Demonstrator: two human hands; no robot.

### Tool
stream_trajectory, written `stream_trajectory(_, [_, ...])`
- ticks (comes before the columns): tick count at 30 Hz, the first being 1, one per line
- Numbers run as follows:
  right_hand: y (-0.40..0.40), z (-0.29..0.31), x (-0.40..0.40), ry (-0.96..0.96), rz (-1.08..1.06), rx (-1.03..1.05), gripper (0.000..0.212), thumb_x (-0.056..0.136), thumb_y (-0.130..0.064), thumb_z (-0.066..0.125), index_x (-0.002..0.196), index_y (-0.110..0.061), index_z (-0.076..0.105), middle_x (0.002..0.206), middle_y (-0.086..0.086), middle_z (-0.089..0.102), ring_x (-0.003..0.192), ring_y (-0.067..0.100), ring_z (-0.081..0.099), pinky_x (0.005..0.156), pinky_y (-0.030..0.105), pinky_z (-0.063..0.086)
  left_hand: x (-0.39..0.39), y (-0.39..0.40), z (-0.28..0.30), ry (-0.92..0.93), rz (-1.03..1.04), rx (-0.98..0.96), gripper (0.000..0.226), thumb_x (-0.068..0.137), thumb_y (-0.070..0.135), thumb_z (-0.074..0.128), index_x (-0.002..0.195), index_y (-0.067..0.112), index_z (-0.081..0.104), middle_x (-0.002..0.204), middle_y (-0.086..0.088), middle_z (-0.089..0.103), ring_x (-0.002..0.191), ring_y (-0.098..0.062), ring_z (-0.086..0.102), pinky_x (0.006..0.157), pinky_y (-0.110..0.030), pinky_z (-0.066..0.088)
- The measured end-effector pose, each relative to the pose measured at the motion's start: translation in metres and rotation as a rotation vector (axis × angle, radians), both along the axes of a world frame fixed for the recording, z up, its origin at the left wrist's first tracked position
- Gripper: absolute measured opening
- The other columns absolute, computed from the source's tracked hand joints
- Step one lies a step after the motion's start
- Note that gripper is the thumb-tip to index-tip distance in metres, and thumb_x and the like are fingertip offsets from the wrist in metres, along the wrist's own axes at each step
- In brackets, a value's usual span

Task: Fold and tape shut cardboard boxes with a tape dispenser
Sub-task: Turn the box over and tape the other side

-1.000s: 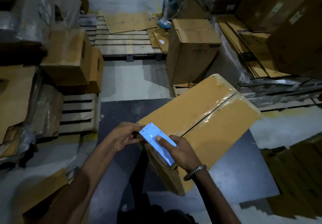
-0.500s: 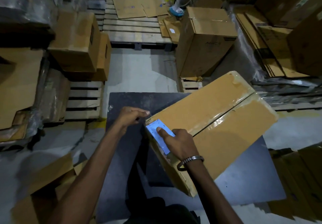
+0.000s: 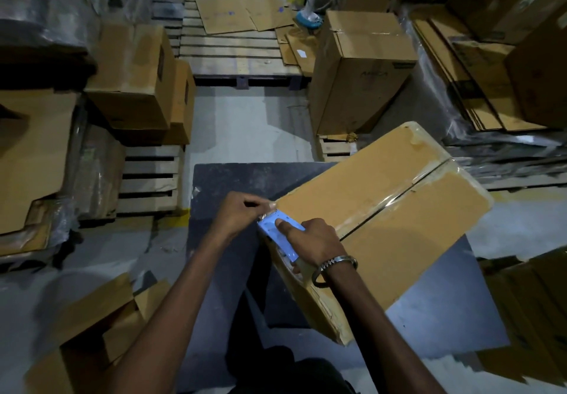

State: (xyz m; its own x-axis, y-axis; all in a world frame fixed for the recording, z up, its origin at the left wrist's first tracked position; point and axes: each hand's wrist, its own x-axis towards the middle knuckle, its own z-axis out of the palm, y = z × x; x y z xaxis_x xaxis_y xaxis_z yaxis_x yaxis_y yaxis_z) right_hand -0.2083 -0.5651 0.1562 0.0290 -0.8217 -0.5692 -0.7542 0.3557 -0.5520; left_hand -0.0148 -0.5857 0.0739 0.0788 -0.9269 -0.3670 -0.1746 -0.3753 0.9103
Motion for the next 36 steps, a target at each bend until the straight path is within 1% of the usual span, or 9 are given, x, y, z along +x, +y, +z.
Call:
stream_trajectory(4, [0.001, -0.001, -0.001, 0.008, 0.008, -0.011, 0.057, 0.089, -0.07, 0.061, 0.068, -0.018, 0.05, 0.082, 0.006, 0.06, 0.078, 0.029, 0.056, 0.059, 0.031, 0.035, -0.009, 0.011, -0.014, -0.124, 0.123, -0.122, 0.011, 0.089, 0.033, 0.085, 0.098, 0.026, 0.086, 0.092, 0.013, 0.081, 0.09, -0.001, 0.076, 0.087, -0.034, 0.063])
stream_trajectory(8, [0.019, 0.002, -0.02, 0.101, 0.044, -0.063, 0.062, 0.09, -0.069, 0.06, 0.067, -0.012, 0.052, 0.074, 0.009, 0.058, 0.079, 0.034, 0.057, 0.067, 0.033, 0.037, -0.026, 0.025, -0.017, -0.349, 0.221, -0.152, 0.027, 0.087, 0.058, 0.074, 0.099, 0.035, 0.084, 0.091, 0.017, 0.08, 0.088, -0.002, 0.076, 0.084, -0.033, 0.062])
stream_trajectory(13, [0.032, 0.0, -0.03, 0.111, 0.063, -0.04, 0.063, 0.089, -0.072, 0.06, 0.067, -0.013, 0.05, 0.078, 0.011, 0.058, 0.079, 0.032, 0.056, 0.066, 0.032, 0.036, -0.04, 0.038, -0.012, -0.492, 0.263, -0.162, 0.033, 0.09, 0.064, 0.069, 0.105, 0.038, 0.083, 0.1, 0.01, 0.08, 0.098, -0.015, 0.076, 0.083, -0.033, 0.061])
stream_trajectory(17, [0.038, 0.013, -0.043, 0.1, 0.102, -0.002, 0.064, 0.093, -0.066, 0.06, 0.061, -0.012, 0.047, 0.066, 0.006, 0.053, 0.068, 0.027, 0.052, 0.06, 0.035, 0.033, -0.04, 0.039, -0.014, -0.549, 0.26, -0.193, 0.04, 0.088, 0.071, 0.063, 0.106, 0.041, 0.082, 0.101, 0.007, 0.081, 0.099, -0.022, 0.076, 0.081, -0.037, 0.062])
stream_trajectory(22, [0.054, 0.014, -0.06, 0.136, 0.14, 0.004, 0.072, 0.094, -0.067, 0.058, 0.063, -0.003, 0.053, 0.061, 0.007, 0.051, 0.056, 0.02, 0.048, 0.052, 0.036, 0.032, -0.039, 0.038, -0.016, -0.495, 0.284, -0.178, 0.046, 0.084, 0.075, 0.064, 0.104, 0.039, 0.083, 0.097, 0.01, 0.081, 0.093, -0.012, 0.077, 0.077, -0.036, 0.063])
stream_trajectory(27, [0.054, 0.013, -0.062, 0.139, 0.14, 0.023, 0.066, 0.094, -0.066, 0.058, 0.061, -0.011, 0.046, 0.064, 0.005, 0.052, 0.059, 0.019, 0.049, 0.05, 0.032, 0.031, -0.033, 0.03, -0.009, -0.485, 0.212, -0.076, 0.035, 0.084, 0.067, 0.073, 0.098, 0.037, 0.084, 0.095, 0.013, 0.081, 0.092, -0.011, 0.076, 0.081, -0.039, 0.063])
stream_trajectory(29, [0.048, 0.012, -0.06, 0.129, 0.141, 0.046, 0.062, 0.095, -0.065, 0.058, 0.064, -0.013, 0.049, 0.068, 0.003, 0.053, 0.065, 0.022, 0.053, 0.054, 0.034, 0.033, -0.033, 0.015, -0.001, -0.564, 0.114, -0.044, 0.029, 0.088, 0.061, 0.073, 0.099, 0.035, 0.083, 0.1, 0.011, 0.081, 0.099, -0.017, 0.076, 0.088, -0.042, 0.062])
stream_trajectory(33, [0.041, 0.011, -0.06, 0.086, 0.121, 0.09, 0.055, 0.095, -0.062, 0.06, 0.068, -0.015, 0.051, 0.072, 0.002, 0.054, 0.075, 0.025, 0.056, 0.06, 0.033, 0.038, -0.075, -0.009, 0.023, -0.755, -0.092, -0.02, 0.056, 0.1, 0.071, 0.046, 0.128, 0.029, 0.07, 0.127, 0.0, 0.074, 0.122, -0.031, 0.066, 0.101, -0.046, 0.05])
stream_trajectory(36, [0.037, 0.012, -0.06, 0.073, 0.131, 0.136, 0.051, 0.095, -0.062, 0.058, 0.073, -0.016, 0.053, 0.077, 0.0, 0.053, 0.086, 0.029, 0.057, 0.073, 0.033, 0.04, -0.107, -0.008, 0.016, -0.978, -0.117, -0.081, 0.068, 0.104, 0.071, 0.03, 0.123, 0.015, 0.064, 0.124, -0.015, 0.071, 0.113, -0.043, 0.067, 0.09, -0.047, 0.05])
